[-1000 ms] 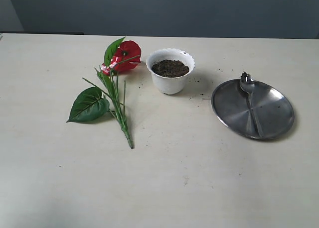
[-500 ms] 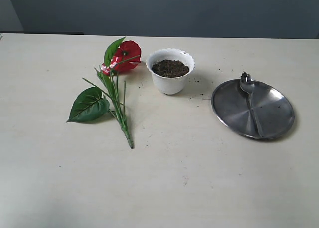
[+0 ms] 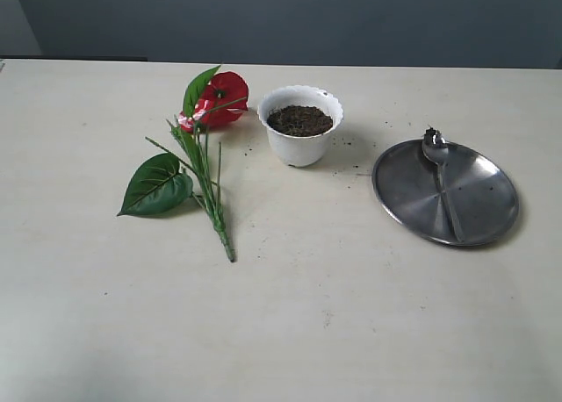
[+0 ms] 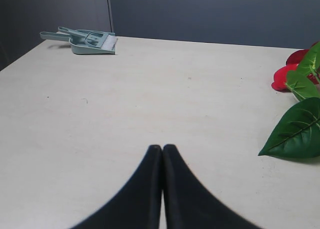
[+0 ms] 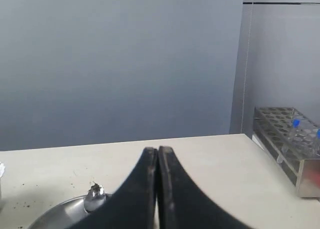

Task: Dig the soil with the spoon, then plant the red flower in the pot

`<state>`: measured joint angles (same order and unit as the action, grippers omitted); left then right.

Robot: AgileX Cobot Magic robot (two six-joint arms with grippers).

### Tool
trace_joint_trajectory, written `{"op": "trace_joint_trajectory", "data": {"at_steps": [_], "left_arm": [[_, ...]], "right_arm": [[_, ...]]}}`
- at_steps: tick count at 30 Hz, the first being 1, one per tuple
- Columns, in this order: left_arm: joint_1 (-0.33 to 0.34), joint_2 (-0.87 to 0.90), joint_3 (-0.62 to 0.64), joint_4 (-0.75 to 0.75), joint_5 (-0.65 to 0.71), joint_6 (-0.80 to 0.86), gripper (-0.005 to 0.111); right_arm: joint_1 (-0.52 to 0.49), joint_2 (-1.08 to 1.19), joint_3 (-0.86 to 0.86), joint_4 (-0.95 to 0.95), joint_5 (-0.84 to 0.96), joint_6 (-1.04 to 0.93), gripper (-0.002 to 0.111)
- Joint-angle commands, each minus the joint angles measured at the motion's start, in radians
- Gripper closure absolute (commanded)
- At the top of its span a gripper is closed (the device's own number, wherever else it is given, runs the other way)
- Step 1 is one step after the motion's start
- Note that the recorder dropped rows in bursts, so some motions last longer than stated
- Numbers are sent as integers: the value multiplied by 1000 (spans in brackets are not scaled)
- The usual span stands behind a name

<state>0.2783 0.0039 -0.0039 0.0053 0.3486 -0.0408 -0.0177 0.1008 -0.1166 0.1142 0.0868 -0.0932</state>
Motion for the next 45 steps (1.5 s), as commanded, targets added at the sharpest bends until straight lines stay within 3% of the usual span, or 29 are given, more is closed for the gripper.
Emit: {"op": "trace_joint_trajectory", "data": {"at_steps": [1,17,22,45], "left_arm": [[-2,-4,4,0,-12,-2,106],[-2,-4,4,0,-12,-2,106],[-2,-4,4,0,-12,-2,106],[-2,-4,4,0,-12,-2,106]], "right_arm": [[-5,-6,4,13,-14,0,108],[-4,-49,117,-37,85,0,108],[-4,-101,117,-35,219,3,108],[-4,-101,117,-42,275,-2,108]]}}
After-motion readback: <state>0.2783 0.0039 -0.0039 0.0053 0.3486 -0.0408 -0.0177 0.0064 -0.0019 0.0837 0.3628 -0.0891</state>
